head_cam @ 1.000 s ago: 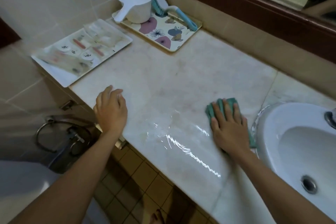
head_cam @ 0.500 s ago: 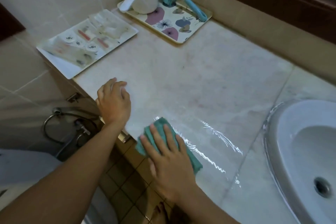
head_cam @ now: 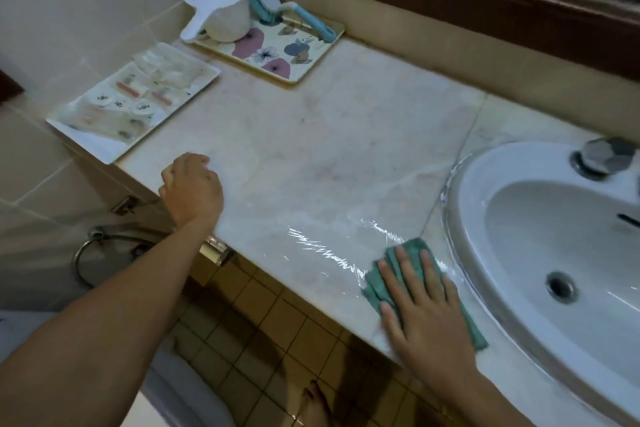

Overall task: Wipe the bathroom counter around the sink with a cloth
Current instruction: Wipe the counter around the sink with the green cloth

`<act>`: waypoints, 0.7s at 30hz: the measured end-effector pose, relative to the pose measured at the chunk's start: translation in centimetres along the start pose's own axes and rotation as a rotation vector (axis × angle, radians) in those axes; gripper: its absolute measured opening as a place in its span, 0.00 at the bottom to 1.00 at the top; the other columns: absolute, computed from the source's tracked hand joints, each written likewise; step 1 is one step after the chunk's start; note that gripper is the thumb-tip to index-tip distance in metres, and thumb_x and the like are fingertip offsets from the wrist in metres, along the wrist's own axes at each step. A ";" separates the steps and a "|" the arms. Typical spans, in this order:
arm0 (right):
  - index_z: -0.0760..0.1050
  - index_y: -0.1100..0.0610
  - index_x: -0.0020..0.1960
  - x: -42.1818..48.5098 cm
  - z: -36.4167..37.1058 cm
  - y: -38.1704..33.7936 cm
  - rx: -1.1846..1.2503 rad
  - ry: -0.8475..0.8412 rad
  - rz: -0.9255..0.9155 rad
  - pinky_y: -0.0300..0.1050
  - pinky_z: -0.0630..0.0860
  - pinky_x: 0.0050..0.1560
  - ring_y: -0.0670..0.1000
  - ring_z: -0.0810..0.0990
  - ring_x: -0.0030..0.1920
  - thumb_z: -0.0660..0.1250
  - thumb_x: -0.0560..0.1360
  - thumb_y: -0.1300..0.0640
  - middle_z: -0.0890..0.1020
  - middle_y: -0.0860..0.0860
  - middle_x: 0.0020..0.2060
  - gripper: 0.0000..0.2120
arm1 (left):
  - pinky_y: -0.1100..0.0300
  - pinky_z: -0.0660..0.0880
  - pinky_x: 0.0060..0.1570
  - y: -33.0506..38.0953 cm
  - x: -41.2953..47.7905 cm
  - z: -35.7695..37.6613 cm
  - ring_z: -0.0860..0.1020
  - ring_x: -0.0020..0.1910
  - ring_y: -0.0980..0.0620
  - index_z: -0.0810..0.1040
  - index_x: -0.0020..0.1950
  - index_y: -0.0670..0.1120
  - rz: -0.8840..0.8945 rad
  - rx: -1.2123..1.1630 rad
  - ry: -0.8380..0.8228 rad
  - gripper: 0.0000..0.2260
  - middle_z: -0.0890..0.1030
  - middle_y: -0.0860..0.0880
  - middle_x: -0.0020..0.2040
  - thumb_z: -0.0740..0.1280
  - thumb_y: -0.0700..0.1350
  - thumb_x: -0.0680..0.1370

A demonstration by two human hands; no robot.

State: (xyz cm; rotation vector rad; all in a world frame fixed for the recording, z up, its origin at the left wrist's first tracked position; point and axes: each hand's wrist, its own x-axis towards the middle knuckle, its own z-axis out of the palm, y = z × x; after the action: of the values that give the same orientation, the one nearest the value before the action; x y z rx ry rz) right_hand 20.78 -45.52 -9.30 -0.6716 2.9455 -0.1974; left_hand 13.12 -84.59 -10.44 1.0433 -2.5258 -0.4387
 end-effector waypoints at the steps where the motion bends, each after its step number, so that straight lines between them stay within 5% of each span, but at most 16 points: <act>1: 0.50 0.45 0.78 -1.7 -0.1 0.9 -0.004 -0.004 -0.009 0.55 0.53 0.72 0.55 0.48 0.78 0.45 0.80 0.42 0.52 0.48 0.78 0.27 | 0.44 0.66 0.59 0.3 0.1 0.0 0.67 0.65 0.43 0.75 0.60 0.49 -0.020 0.058 -0.031 0.13 0.73 0.48 0.65 0.58 0.41 0.79; 4: 0.61 0.50 0.76 -5.9 -0.7 3.7 0.037 -0.006 0.022 0.49 0.57 0.70 0.55 0.57 0.76 0.42 0.81 0.48 0.62 0.50 0.76 0.25 | 0.43 0.63 0.62 3.2 -0.6 -0.1 0.64 0.68 0.42 0.73 0.63 0.48 -0.205 0.084 -0.132 0.16 0.68 0.45 0.70 0.59 0.38 0.76; 7: 0.64 0.49 0.74 -9.5 -0.9 6.8 0.099 -0.013 0.041 0.45 0.59 0.68 0.52 0.59 0.75 0.45 0.81 0.53 0.65 0.48 0.74 0.24 | 0.48 0.58 0.64 9.1 -6.3 -0.4 0.63 0.68 0.45 0.78 0.54 0.52 -0.300 -0.201 -0.150 0.14 0.68 0.49 0.69 0.62 0.37 0.74; 10: 0.60 0.42 0.75 -12.9 -1.6 10.1 0.156 -0.025 -0.002 0.44 0.61 0.68 0.49 0.59 0.75 0.51 0.77 0.57 0.61 0.42 0.75 0.26 | 0.50 0.59 0.60 13.8 -16.8 -1.2 0.67 0.65 0.48 0.78 0.47 0.54 -0.089 -0.467 -0.212 0.13 0.73 0.53 0.62 0.64 0.36 0.72; 14: 0.67 0.34 0.68 -16.4 -3.4 13.4 0.375 0.022 0.079 0.36 0.64 0.67 0.41 0.66 0.71 0.57 0.71 0.63 0.67 0.34 0.70 0.32 | 0.52 0.69 0.56 16.7 -28.7 -2.4 0.74 0.57 0.51 0.77 0.43 0.55 0.219 -0.714 -0.367 0.15 0.76 0.54 0.54 0.66 0.34 0.70; 17: 0.75 0.31 0.59 -18.5 -5.9 14.2 0.664 0.209 0.327 0.31 0.71 0.60 0.35 0.75 0.60 0.62 0.75 0.65 0.78 0.32 0.59 0.28 | 0.65 0.69 0.55 16.8 -33.9 -3.8 0.74 0.55 0.58 0.78 0.42 0.53 0.357 -0.826 -0.506 0.10 0.76 0.59 0.51 0.62 0.39 0.69; 19: 0.80 0.41 0.55 -19.5 -7.8 15.2 0.958 0.366 0.619 0.34 0.76 0.52 0.33 0.79 0.50 0.61 0.78 0.66 0.83 0.42 0.53 0.20 | 0.72 0.66 0.55 16.5 -36.0 -4.2 0.73 0.56 0.61 0.79 0.43 0.52 0.445 -0.807 -0.578 0.10 0.75 0.60 0.52 0.60 0.44 0.69; 21: 0.79 0.55 0.54 -20.8 -9.2 16.7 1.403 0.492 0.940 0.44 0.80 0.45 0.45 0.84 0.47 0.65 0.76 0.62 0.83 0.58 0.52 0.09 | 0.75 0.64 0.55 16.8 -37.2 -4.4 0.71 0.57 0.65 0.79 0.47 0.52 0.552 -0.758 -0.616 0.12 0.75 0.60 0.53 0.59 0.45 0.69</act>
State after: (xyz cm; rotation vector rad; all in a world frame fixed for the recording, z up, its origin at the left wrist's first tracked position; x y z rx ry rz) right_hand 31.03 -20.58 -1.10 0.9723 2.1586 -2.0952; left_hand 29.30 -47.00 -7.64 -0.1002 -2.5725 -1.5458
